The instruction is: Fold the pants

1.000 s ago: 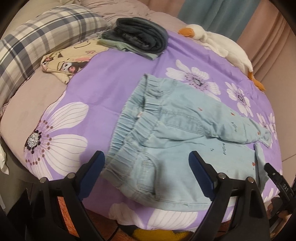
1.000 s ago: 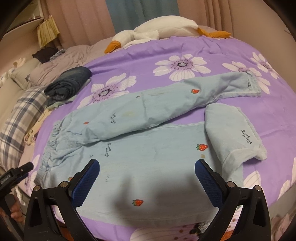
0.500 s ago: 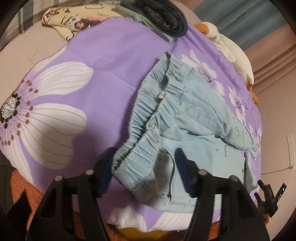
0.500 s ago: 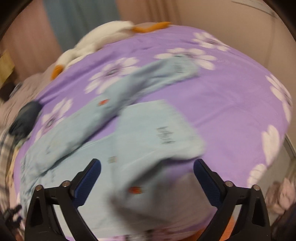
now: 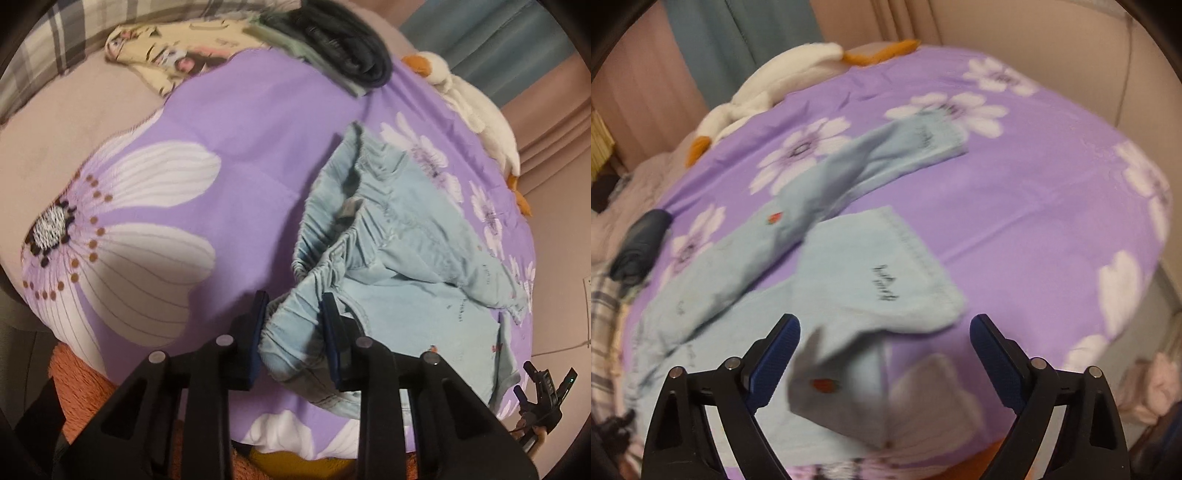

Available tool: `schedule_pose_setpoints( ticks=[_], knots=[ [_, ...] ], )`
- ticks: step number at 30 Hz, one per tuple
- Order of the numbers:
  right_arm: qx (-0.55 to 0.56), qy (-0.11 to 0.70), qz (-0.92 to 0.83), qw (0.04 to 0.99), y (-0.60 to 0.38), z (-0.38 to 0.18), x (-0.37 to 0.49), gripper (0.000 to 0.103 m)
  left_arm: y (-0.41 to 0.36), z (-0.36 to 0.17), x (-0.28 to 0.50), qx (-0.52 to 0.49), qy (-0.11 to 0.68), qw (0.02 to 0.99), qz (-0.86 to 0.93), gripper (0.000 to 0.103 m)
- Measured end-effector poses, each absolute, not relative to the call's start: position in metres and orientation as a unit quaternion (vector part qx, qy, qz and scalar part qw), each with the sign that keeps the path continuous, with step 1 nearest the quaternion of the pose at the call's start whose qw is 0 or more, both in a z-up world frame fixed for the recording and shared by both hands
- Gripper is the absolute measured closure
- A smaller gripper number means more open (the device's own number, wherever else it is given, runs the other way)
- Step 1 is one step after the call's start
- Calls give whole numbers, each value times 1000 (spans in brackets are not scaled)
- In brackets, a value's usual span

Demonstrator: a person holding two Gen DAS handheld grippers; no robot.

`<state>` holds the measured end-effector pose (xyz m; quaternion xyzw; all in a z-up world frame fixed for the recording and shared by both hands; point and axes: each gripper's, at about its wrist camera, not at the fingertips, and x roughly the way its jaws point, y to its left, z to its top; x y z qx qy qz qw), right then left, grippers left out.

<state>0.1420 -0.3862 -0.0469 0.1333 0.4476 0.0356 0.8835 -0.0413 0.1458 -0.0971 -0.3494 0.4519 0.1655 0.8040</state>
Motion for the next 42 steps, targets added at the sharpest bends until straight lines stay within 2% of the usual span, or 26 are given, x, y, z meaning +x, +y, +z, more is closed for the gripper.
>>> schedule_pose_setpoints(
  ticks=[3, 4, 5, 7, 9, 10, 12, 19, 26, 32, 38, 42],
  knots=[
    [185, 458, 25, 869, -406, -62, 155, 9, 142, -111, -35, -335, 468, 799, 175, 73],
    [204, 463, 24, 863, -414, -69, 161, 13, 142, -110, -34, -334, 466, 800, 178, 73],
    [233, 471, 23, 850, -426, -79, 167, 26, 141, -109, -33, -333, 467, 799, 180, 73],
    [267, 478, 25, 837, -436, -90, 175, 41, 142, -109, -31, -336, 469, 796, 183, 73],
    [293, 470, 37, 832, -444, -97, 182, 65, 142, -108, -32, -332, 468, 798, 186, 73],
    [291, 472, 32, 832, -445, -97, 185, 94, 140, -106, -32, -328, 468, 799, 188, 74],
    [280, 466, 17, 839, -452, -88, 188, 96, 137, -102, -33, -316, 469, 802, 192, 74],
    [248, 330, -79, 907, -532, 2, 164, 96, 138, -99, -28, -315, 472, 801, 194, 74],
    [311, 374, -87, 870, -583, -45, 156, 96, 141, -99, -29, -326, 471, 797, 189, 73],
    [255, 441, -142, 849, -566, -86, 161, 96, 142, -96, -34, -321, 471, 798, 195, 73],
    [243, 424, -136, 862, -562, -68, 156, 96, 141, -87, -35, -295, 472, 805, 208, 73],
    [213, 424, -140, 869, -553, -61, 158, 96, 140, -107, -30, -283, 494, 794, 212, 70]
  ],
)
